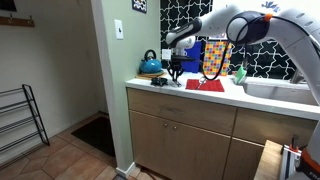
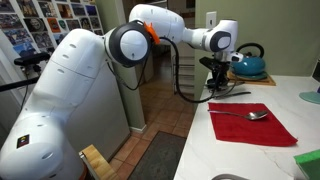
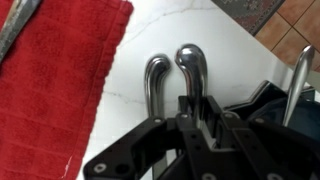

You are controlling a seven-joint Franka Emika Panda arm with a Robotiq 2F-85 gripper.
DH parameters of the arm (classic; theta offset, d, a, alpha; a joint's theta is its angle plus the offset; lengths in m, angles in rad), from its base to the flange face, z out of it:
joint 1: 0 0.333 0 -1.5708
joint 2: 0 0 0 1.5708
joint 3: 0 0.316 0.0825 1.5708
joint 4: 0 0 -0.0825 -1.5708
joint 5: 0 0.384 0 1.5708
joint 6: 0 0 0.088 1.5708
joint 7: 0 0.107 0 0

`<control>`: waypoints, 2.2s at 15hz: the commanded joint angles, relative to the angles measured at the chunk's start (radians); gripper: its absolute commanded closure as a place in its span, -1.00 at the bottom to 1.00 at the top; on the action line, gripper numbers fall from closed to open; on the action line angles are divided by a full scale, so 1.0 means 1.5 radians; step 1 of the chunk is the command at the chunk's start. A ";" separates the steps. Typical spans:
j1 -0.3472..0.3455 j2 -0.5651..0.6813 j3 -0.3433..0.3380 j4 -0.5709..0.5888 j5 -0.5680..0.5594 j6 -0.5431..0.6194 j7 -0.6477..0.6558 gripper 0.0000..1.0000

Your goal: Remove the knife at the far right and use it to slide the towel slightly to the right then place it on the worktop on the left side of the towel, pick up the remaining knife on the towel and place it next to the one on the worktop

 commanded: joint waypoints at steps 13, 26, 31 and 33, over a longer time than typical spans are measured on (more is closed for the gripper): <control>-0.004 0.094 0.003 0.115 0.001 -0.045 0.032 0.90; -0.003 0.120 -0.007 0.155 -0.010 -0.068 0.033 0.90; -0.003 0.127 -0.011 0.164 -0.017 -0.068 0.032 0.90; -0.002 0.128 -0.011 0.163 -0.020 -0.068 0.032 0.90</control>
